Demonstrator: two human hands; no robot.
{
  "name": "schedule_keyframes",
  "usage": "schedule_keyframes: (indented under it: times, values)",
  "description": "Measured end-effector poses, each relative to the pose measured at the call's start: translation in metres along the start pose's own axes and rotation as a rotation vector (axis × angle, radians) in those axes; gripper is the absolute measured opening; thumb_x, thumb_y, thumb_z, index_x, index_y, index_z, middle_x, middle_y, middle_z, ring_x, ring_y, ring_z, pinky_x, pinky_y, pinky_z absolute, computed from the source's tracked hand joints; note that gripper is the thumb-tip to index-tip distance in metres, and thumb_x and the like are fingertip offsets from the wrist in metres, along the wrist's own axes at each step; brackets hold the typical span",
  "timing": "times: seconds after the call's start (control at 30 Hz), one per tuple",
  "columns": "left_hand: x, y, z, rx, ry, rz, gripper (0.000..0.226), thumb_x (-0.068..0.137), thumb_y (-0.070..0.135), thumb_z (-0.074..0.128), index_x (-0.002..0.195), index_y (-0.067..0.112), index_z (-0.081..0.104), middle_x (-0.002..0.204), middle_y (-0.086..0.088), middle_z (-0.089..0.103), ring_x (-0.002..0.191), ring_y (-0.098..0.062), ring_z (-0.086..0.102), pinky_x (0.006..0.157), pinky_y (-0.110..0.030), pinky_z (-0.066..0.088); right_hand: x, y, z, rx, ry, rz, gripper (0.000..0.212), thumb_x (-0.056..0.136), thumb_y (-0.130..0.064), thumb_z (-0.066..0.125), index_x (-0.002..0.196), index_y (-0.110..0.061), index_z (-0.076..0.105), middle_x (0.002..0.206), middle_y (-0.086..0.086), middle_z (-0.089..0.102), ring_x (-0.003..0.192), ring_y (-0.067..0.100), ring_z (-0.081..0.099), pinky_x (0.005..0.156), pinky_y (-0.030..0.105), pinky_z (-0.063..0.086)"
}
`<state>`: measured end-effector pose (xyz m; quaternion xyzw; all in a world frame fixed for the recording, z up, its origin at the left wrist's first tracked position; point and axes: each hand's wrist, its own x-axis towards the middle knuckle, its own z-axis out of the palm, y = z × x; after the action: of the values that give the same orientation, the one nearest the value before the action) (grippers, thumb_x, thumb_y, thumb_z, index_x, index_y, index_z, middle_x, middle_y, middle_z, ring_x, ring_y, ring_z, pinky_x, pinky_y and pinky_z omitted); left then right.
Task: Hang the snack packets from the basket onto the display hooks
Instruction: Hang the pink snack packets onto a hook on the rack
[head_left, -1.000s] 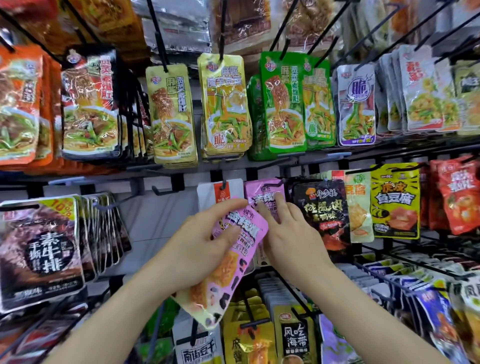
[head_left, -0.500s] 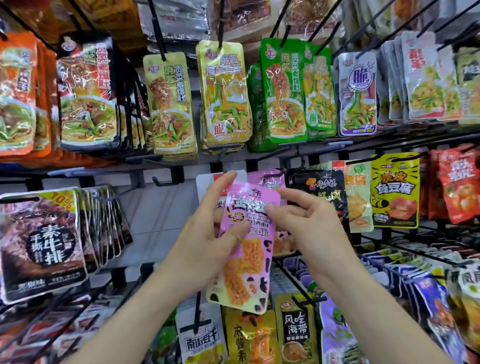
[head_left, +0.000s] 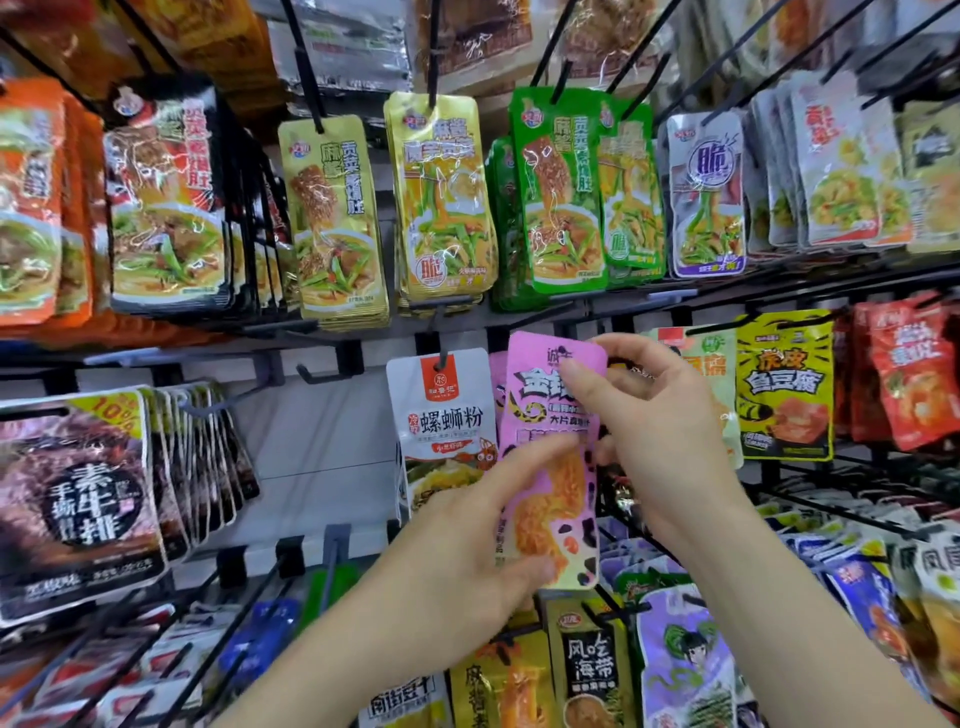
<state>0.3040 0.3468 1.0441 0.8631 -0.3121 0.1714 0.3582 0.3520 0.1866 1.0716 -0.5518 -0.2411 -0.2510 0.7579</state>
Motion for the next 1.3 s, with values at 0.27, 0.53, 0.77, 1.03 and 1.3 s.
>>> schedule_keyframes:
  times: [0.27, 0.53, 0.77, 1.03, 1.3]
  values:
    - [0.042, -0.001, -0.007, 0.162, 0.261, 0.085, 0.075, 0.095, 0.026, 0.056, 0.147, 0.054, 0.009, 0.118, 0.021, 0.044, 0.089, -0.007, 0.052, 0.088, -0.04, 0.051, 0.015, 0.01, 0.004, -0.2, 0.135, -0.132, 0.026, 0.082, -0.02, 0.077, 0.104, -0.023, 0.065, 0.072, 0.009, 0.071, 0.07, 0.027, 0.069, 0.064, 0.043, 0.057]
    - [0.051, -0.004, -0.003, 0.278, 0.284, 0.064, 0.076, 0.093, 0.019, 0.061, 0.147, 0.048, 0.017, 0.082, 0.012, 0.04, 0.072, -0.002, 0.044, 0.065, -0.017, 0.033, 0.018, 0.014, -0.002, -0.383, 0.067, -0.26, 0.016, 0.084, -0.025, 0.074, 0.097, -0.029, 0.065, 0.07, 0.005, 0.07, 0.066, 0.031, 0.065, 0.062, 0.05, 0.054]
    - [0.057, -0.004, -0.001, 0.279, 0.216, 0.0, 0.076, 0.094, 0.023, 0.059, 0.151, 0.041, 0.013, 0.094, 0.011, 0.046, 0.072, -0.009, 0.042, 0.069, -0.024, 0.033, 0.021, 0.016, -0.006, -0.569, 0.109, -0.262, 0.022, 0.084, -0.031, 0.073, 0.106, -0.026, 0.071, 0.078, -0.007, 0.071, 0.073, 0.012, 0.066, 0.072, 0.038, 0.056]
    - [0.064, -0.008, -0.004, 0.341, 0.163, -0.063, 0.077, 0.095, 0.023, 0.058, 0.153, 0.038, 0.009, 0.108, 0.0, 0.051, 0.083, -0.017, 0.048, 0.074, -0.027, 0.039, 0.004, 0.03, 0.0, -1.088, 0.126, -0.548, 0.038, 0.088, -0.027, 0.066, 0.123, -0.015, 0.063, 0.119, 0.008, 0.059, 0.106, 0.026, 0.058, 0.079, 0.032, 0.048]
    - [0.076, -0.011, 0.0, 0.517, 0.168, -0.171, 0.078, 0.094, 0.016, 0.054, 0.154, 0.032, 0.005, 0.116, -0.007, 0.055, 0.102, -0.025, 0.054, 0.072, -0.03, 0.038, -0.005, 0.052, -0.007, -1.136, -0.041, -0.531, 0.034, 0.085, -0.024, 0.062, 0.119, -0.02, 0.065, 0.124, 0.008, 0.053, 0.108, 0.029, 0.053, 0.074, 0.042, 0.053]
